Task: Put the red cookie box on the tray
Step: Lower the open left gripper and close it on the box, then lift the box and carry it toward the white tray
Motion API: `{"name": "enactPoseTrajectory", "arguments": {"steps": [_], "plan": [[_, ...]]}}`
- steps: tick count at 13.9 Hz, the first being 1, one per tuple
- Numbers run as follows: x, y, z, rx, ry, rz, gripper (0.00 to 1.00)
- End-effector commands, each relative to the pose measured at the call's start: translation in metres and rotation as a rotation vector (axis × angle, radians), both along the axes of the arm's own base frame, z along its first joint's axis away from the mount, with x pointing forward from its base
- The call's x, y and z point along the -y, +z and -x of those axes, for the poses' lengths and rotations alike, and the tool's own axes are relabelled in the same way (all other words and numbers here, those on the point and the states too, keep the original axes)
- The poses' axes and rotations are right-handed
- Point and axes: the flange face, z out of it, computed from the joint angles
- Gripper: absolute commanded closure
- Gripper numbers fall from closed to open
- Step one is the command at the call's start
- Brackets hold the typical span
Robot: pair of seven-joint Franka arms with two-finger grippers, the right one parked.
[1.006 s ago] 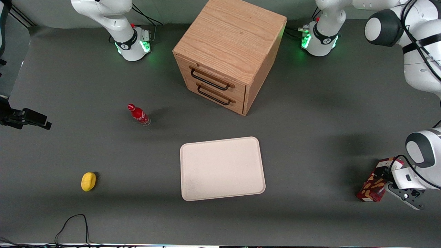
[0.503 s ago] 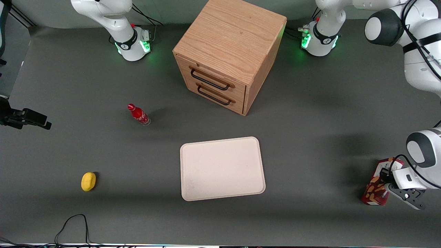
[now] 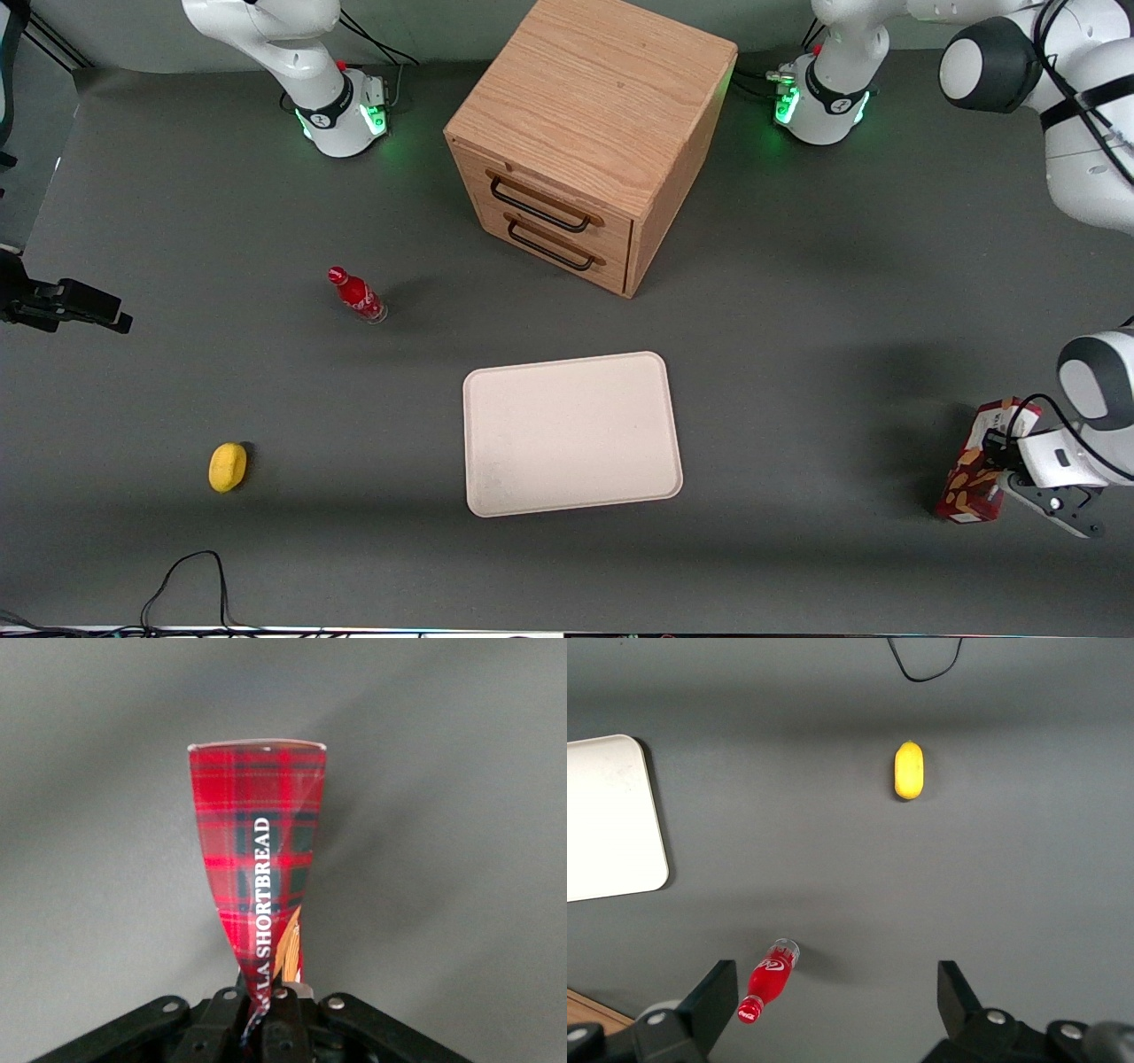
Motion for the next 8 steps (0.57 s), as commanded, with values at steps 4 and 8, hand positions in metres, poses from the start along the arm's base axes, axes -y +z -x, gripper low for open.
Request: {"name": "enactPoseTrajectory", "arguments": {"steps": [4, 8], "plan": [[-0.019, 0.184, 0.031, -0.067, 0.064, -0.017, 1.00], [-0.018, 0.280, 0.074, -0.050, 0.107, -0.032, 1.00]]}}
